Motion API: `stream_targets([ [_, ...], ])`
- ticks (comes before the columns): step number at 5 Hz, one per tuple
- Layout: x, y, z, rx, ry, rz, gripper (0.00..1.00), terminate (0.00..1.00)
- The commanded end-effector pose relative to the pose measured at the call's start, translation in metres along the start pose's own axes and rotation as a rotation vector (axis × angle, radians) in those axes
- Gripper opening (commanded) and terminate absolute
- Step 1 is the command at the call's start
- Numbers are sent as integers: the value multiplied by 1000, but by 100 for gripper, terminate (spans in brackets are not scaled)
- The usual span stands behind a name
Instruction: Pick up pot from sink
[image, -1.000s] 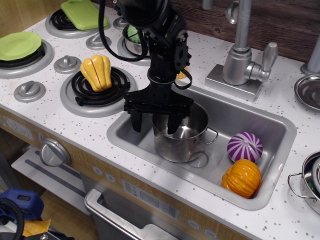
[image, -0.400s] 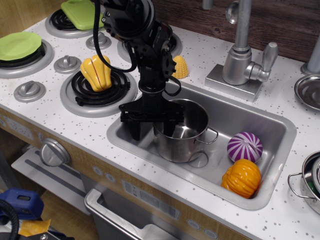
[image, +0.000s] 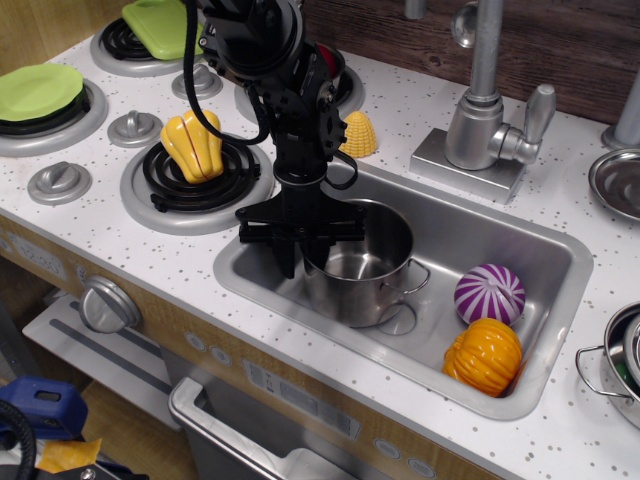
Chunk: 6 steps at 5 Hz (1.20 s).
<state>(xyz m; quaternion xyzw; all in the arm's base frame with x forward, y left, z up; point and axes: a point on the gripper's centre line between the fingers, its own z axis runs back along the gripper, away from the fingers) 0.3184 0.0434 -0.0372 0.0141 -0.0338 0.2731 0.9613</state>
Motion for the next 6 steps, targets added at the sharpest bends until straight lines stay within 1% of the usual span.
stream_targets([
  [1,10,-9,26,-38,-101,16,0,0],
  [2,10,-11,41,-50,-149,19,0,0],
  [4,10,-20,84,-38,-182,57,0,0],
  [5,8,-25,106,1,-187,63,0,0],
  [6,6,-29,122,53,-213,47,0,100],
])
